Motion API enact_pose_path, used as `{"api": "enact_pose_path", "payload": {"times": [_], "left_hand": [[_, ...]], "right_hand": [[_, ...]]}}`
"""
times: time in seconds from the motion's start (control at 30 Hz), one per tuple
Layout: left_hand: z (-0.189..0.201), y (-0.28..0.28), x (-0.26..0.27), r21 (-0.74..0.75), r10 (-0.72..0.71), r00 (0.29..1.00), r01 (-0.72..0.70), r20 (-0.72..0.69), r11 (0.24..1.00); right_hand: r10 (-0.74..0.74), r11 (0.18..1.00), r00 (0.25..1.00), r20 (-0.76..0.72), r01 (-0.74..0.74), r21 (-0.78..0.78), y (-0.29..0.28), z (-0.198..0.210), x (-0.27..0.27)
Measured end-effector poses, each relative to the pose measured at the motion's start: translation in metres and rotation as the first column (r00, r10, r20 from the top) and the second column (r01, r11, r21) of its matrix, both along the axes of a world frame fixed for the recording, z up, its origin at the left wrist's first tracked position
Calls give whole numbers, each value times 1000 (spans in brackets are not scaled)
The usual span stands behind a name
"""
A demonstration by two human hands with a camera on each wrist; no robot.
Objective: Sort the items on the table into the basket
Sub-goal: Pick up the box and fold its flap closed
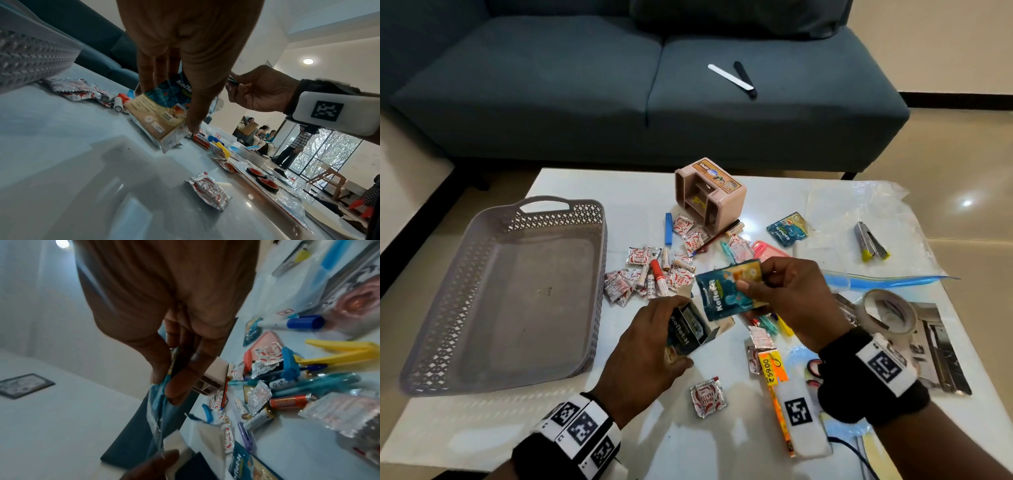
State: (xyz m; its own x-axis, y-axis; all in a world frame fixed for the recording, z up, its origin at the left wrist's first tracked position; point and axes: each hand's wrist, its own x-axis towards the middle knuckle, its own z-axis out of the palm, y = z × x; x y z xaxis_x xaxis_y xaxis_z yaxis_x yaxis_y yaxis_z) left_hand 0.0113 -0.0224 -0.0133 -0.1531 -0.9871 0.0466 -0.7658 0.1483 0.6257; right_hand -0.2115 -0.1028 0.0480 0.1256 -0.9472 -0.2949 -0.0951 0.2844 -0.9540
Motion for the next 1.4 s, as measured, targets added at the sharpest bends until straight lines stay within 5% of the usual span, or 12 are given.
{"api": "enact_pose_path", "payload": {"times": [0.27,0.5,0.73,0.87,0.97,1.1,1.23,1.4], "left_hand": [[-3,2,-12,8,48,999,-48,7,999],[6,-1,-17,-49,-3,1000,4,7,999],[12,-6,-33,-144,-102,989,117,108,983],[10,-6,-27,-94,-64,995,70,72,993],[9,-6,-21,-42,-45,998,47,50,998],[9,-1,-12,-3,-62,996,62,67,998],[4,-1,-4,-7,-42,997,43,60,999],[4,-2,0,6,-41,998,41,39,999]], "right_hand": [[110,949,836,-538,-249,-193,9,-2,12],[162,941,775,-611,-308,-140,2,-1,9],[196,861,629,-753,-477,-175,0,-10,22],[372,770,561,-739,-632,-92,-1,-8,22],[424,762,586,-690,-643,-79,-3,-9,21],[137,915,756,-640,-344,-211,-25,-7,6],[67,914,529,-846,-373,-162,-67,-10,-9],[185,864,312,-932,-504,2,-90,-35,15]]}}
